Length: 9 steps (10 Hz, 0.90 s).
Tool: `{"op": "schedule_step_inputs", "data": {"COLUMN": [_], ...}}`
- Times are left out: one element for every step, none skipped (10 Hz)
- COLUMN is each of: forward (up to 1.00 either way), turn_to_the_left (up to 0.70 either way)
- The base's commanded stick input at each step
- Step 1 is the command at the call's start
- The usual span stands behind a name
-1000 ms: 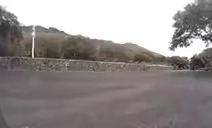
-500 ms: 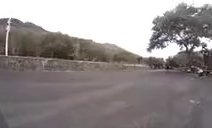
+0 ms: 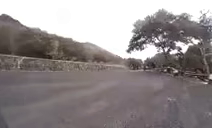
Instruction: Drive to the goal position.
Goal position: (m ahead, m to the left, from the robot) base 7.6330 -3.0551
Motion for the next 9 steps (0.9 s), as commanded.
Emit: {"op": "schedule_step_inputs", "data": {"forward": [0.70, 0.70, 0.70, 0.70, 0.70, 0.70, 0.70, 0.70, 0.70], "turn_to_the_left": [-0.16, -0.04, 0.00, 0.00, 0.00, 0.00, 0.00, 0.00, 0.00]}}
